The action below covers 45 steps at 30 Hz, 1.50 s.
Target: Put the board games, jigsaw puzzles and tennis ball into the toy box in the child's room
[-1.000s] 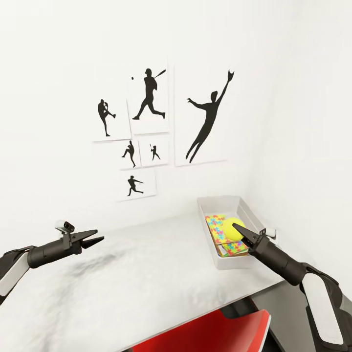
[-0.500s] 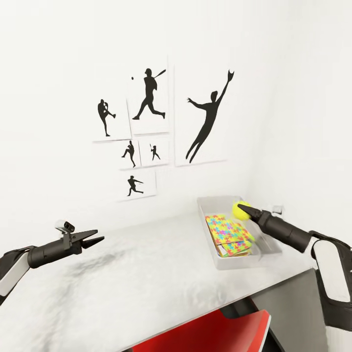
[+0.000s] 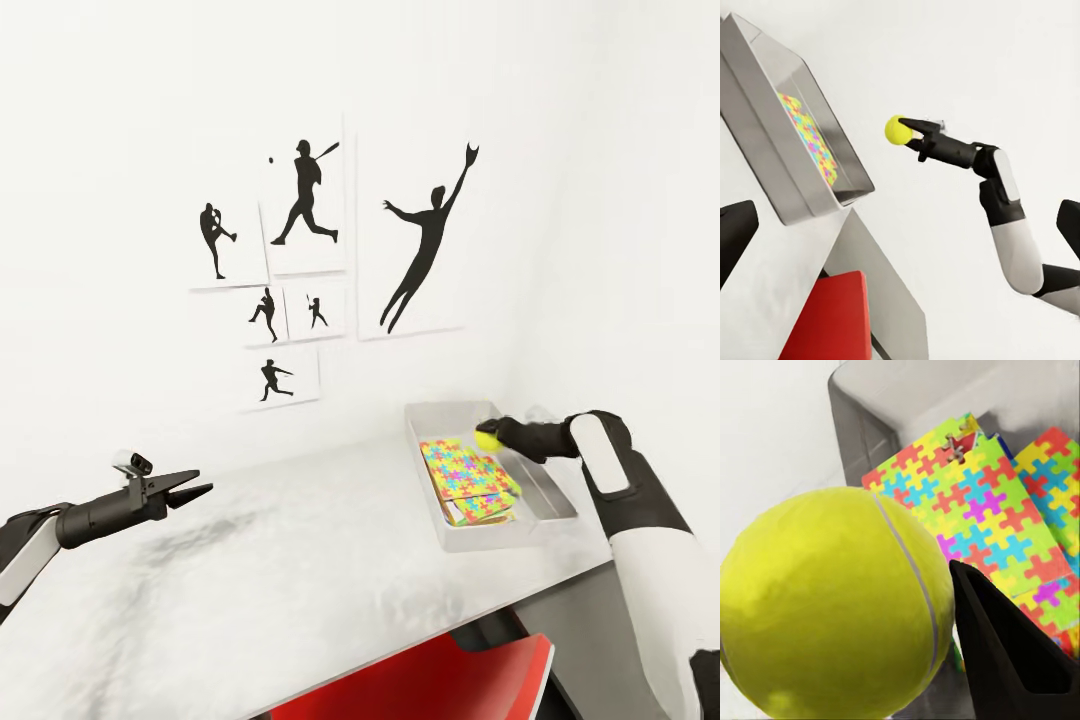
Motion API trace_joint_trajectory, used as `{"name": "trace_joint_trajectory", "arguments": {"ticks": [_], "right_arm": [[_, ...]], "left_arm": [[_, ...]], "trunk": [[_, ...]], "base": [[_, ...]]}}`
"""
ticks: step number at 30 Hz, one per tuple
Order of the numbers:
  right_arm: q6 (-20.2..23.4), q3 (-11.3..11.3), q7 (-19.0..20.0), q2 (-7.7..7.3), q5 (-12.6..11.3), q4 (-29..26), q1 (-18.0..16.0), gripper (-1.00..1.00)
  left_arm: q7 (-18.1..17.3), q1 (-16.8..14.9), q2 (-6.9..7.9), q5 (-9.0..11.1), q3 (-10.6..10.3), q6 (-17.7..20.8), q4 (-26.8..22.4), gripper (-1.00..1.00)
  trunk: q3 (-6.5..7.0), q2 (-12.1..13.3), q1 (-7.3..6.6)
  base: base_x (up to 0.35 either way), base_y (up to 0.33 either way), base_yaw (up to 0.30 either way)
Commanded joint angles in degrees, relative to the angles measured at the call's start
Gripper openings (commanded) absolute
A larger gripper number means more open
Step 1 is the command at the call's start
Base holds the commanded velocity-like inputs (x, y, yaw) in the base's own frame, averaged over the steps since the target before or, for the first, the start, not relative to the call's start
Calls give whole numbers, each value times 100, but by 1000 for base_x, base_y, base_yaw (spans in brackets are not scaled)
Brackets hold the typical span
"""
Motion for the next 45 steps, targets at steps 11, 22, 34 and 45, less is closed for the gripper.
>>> {"name": "trace_joint_trajectory", "arguments": {"ticks": [11, 22, 34, 45], "right_arm": [[17, 598, -736, -562, -86, 959, -469, -100], [17, 1314, -735, -885, -111, 1378, -495, -100], [17, 1362, -742, -964, -92, 1371, -486, -100], [17, 1362, -743, -965, -77, 1387, -465, -100]], "left_arm": [[-5, -7, 7, 35, -20, 51, 2, 100], [-3, -7, 7, 33, -21, 51, 2, 100], [-7, -7, 12, 33, -20, 52, 2, 100], [-12, -7, 16, 33, -20, 51, 15, 100]], "trunk": [[-13, -13, 3], [-13, -13, 3], [-58, -13, 3], [-160, -13, 3]], "base": [[0, 0, 0], [0, 0, 0], [0, 0, 0], [0, 0, 0]]}}
